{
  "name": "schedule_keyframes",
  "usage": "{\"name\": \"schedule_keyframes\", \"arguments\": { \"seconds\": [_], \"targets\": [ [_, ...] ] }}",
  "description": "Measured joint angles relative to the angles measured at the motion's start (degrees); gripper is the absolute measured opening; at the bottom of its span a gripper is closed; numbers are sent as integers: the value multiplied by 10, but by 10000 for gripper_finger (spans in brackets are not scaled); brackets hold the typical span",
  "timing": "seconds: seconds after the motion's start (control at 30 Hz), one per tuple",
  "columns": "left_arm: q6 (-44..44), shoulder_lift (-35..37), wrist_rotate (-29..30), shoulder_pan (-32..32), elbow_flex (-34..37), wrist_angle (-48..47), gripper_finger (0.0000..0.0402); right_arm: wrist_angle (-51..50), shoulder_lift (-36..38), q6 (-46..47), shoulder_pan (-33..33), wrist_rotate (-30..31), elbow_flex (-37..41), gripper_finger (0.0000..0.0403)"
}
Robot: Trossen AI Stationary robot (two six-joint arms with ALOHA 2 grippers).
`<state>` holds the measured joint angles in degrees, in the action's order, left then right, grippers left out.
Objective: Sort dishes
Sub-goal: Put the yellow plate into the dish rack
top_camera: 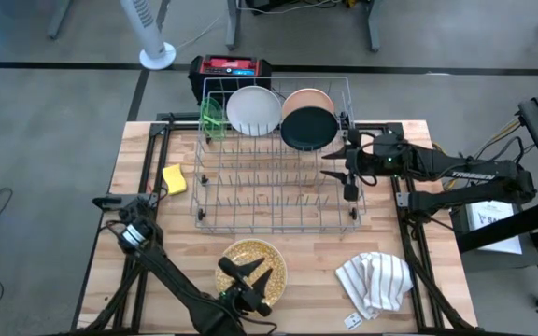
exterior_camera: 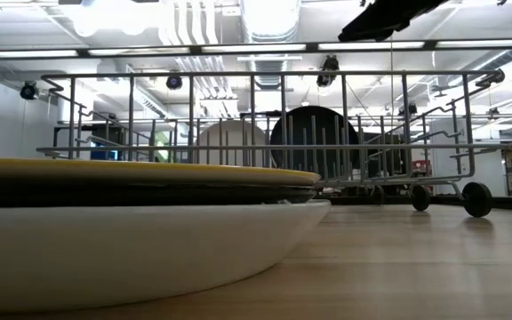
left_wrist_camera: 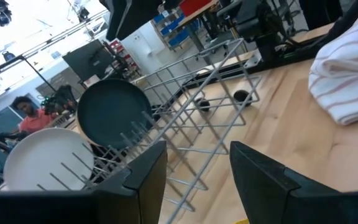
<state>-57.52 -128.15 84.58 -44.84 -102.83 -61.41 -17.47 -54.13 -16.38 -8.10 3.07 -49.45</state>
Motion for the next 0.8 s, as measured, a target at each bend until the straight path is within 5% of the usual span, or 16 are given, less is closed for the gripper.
{"name": "schedule_keyframes", "arguments": {
  "seconds": [0.43, 0.53, 0.67, 0.8],
  "targets": [
    [0, -39, -21, 8, -76, -50, 166, -24, 3, -16, 4, -1, 0, 170],
    [-37, -39, -89, 8, -102, -139, 166, -43, 5, -11, 9, -4, 0, 170],
    [-143, -38, -257, 8, -165, -290, 166, -98, 5, 13, 34, -7, 0, 169],
    [-58, -23, -341, 4, -199, -283, 166, -122, 4, 50, 72, -7, 0, 169]
  ]
}}
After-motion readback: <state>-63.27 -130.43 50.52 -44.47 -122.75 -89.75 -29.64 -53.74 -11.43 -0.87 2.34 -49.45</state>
